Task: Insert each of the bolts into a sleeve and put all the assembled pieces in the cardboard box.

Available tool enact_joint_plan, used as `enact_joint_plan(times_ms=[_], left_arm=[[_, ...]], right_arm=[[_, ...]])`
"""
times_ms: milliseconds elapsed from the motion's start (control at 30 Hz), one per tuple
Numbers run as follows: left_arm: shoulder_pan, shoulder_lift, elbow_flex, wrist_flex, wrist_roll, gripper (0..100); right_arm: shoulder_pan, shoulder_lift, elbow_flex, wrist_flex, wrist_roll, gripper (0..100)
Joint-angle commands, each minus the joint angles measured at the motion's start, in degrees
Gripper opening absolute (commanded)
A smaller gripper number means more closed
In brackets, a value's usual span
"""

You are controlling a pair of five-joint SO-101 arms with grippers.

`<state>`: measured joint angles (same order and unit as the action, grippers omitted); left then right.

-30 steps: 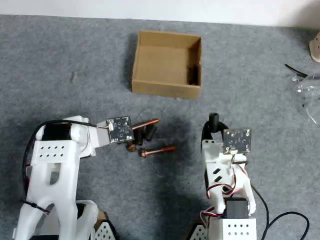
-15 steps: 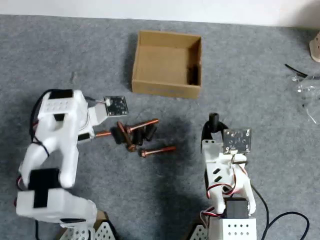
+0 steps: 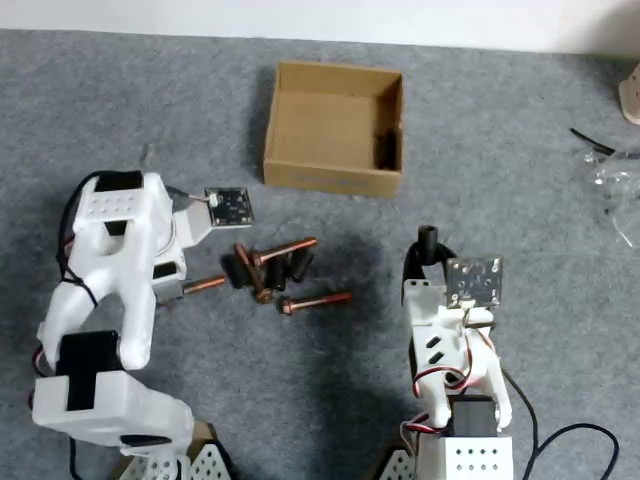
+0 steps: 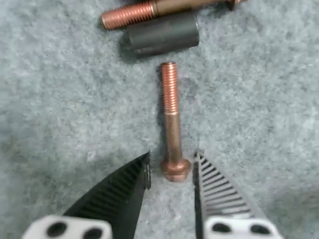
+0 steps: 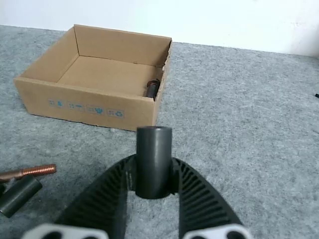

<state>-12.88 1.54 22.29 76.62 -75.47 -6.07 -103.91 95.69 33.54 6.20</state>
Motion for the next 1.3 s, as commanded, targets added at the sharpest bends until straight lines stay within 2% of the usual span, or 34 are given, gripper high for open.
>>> enact_joint_plan(times_ms=[0, 100, 167, 267, 400, 433, 533, 667, 800, 1000, 1267], left_arm=[[-0.1, -0.5, -3.1, 0.6, -0.4, 15], [1.8, -1.8, -4.9, 3.0, 10.9, 15], [3.5, -3.8, -5.6, 4.1, 24.2, 15], [3.9, -6.7, -6.0, 4.3, 50.6, 15], [3.6, -8.2, -7.0, 4.3, 93.4, 15], [3.6, -8.0, -7.4, 4.3, 102.2, 15], [6.1, -7.5, -6.8, 2.5, 118.8, 15], [7.0, -6.8, -3.6, 2.6, 130.6, 15], [6.6, -6.4, -2.4, 2.6, 136.3, 15], [5.0, -6.3, 0.9, -1.1, 140.0, 15], [3.2, -6.3, 12.8, -15.6, 141.3, 15]], right_arm=[[0.7, -1.4, 4.4, -2.2, -0.5, 0.5], [0.7, -1.4, 4.4, -2.2, -0.5, 0.5], [0.7, -1.4, 4.4, -2.2, -0.5, 0.5], [0.7, -1.4, 4.4, -2.2, -0.5, 0.5], [0.7, -1.4, 4.4, -2.2, -0.5, 0.5], [0.7, -1.4, 4.4, -2.2, -0.5, 0.5], [0.7, -1.4, 4.5, -2.2, -0.5, 0.5], [0.7, -1.4, 4.5, -2.2, -0.5, 0.5], [0.7, -1.4, 4.5, -2.2, -0.5, 0.5], [0.7, -1.4, 4.5, -2.2, -0.5, 0.5], [0.7, -1.4, 4.5, -2.2, -0.5, 0.5]])
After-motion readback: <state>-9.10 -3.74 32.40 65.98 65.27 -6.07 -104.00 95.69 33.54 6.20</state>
